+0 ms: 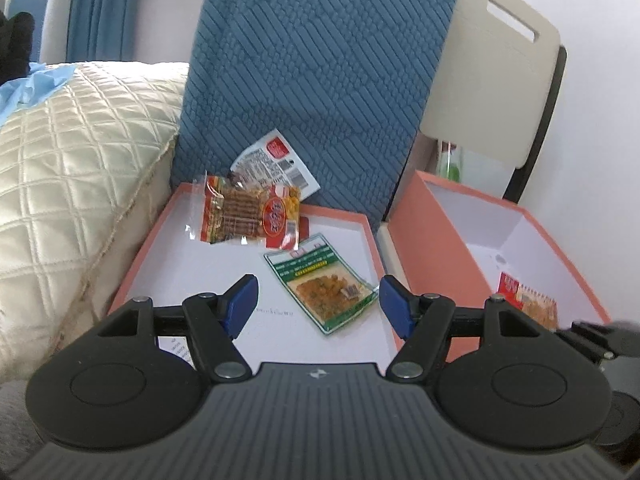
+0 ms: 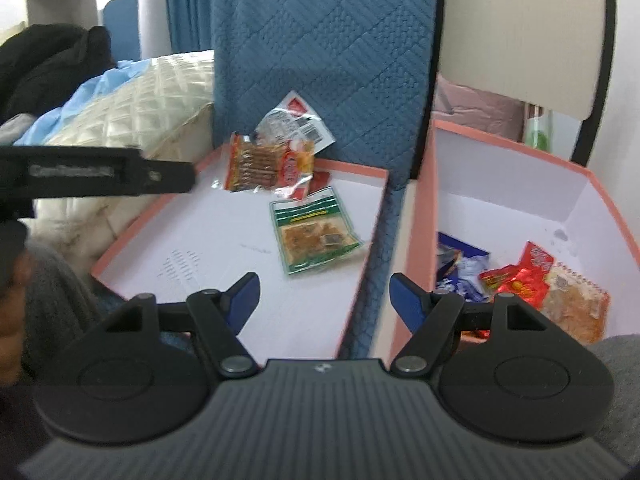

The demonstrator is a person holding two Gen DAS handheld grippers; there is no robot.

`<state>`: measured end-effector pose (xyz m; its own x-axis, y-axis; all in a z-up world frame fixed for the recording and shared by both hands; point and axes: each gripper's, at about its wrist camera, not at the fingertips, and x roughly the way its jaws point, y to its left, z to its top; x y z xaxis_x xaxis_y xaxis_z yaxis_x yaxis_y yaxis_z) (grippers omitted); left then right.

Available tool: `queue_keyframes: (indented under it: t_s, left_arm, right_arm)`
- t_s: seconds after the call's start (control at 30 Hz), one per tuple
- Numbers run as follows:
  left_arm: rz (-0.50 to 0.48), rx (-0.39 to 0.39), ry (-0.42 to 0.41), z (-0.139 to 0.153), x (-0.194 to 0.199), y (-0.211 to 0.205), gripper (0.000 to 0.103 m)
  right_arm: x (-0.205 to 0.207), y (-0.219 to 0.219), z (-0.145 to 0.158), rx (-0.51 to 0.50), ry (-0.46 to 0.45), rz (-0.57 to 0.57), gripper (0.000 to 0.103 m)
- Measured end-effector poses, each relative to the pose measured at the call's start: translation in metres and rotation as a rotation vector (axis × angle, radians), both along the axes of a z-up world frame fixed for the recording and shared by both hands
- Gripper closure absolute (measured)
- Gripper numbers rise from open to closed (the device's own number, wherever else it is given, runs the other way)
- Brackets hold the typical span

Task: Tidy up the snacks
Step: 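Withdraw both tools from the box back toward the snack tray, then grasp the green-labelled clear snack bag with the right tool while the left tool grasps the spicy strip packet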

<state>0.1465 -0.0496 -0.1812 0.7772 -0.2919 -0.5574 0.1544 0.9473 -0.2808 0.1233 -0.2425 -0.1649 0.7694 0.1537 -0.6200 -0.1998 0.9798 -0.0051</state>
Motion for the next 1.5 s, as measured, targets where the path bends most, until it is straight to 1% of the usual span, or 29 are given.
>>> queue_keyframes:
  t_s: [0.07,0.2,0.33,0.53,0.77,0.87,1.0,1.27,1.37,1.47,1.5]
  left_arm:
    - [0.001,0.013,0.012,-0.005,0.004,-0.002,0.031]
    - [0.017,0.022,0.018,-0.011,0.014,-0.002,0.031]
    - [0.016,-0.001,0.043,-0.019,0.031,0.002,0.031]
    - [0.024,-0.021,0.096,-0.035,0.063,0.007,0.031]
    - [0.059,-0.083,0.153,-0.05,0.097,0.018,0.031]
    - [0.071,-0.095,0.177,-0.056,0.113,0.02,0.031]
    - [0.083,-0.113,0.206,-0.063,0.133,0.024,0.031]
    - [0.104,-0.134,0.275,-0.074,0.168,0.037,0.031]
    - [0.115,-0.109,0.318,-0.083,0.188,0.038,0.031]
    - [0.116,-0.105,0.331,-0.088,0.208,0.041,0.031]
    - [0.113,-0.104,0.334,-0.089,0.214,0.042,0.029]
  right_arm:
    - [0.002,0.002,-0.002,-0.014,0.0,-0.003,0.03]
    - [0.008,-0.001,-0.004,0.01,-0.005,-0.01,0.03]
    - [0.016,-0.003,-0.007,0.035,-0.003,-0.012,0.03]
    - [0.032,0.002,-0.016,0.038,0.003,0.013,0.03]
    - [0.057,0.009,-0.026,0.042,0.016,0.036,0.03]
    - [0.068,0.015,-0.028,0.05,0.023,0.055,0.03]
    - [0.087,0.021,-0.032,0.067,0.049,0.076,0.03]
    - [0.123,0.026,-0.041,0.059,0.089,0.085,0.03]
    - [0.138,0.029,-0.047,0.062,0.118,0.079,0.03]
    - [0.154,0.032,-0.056,0.064,0.157,0.076,0.03]
    - [0.16,0.033,-0.059,0.054,0.164,0.074,0.03]
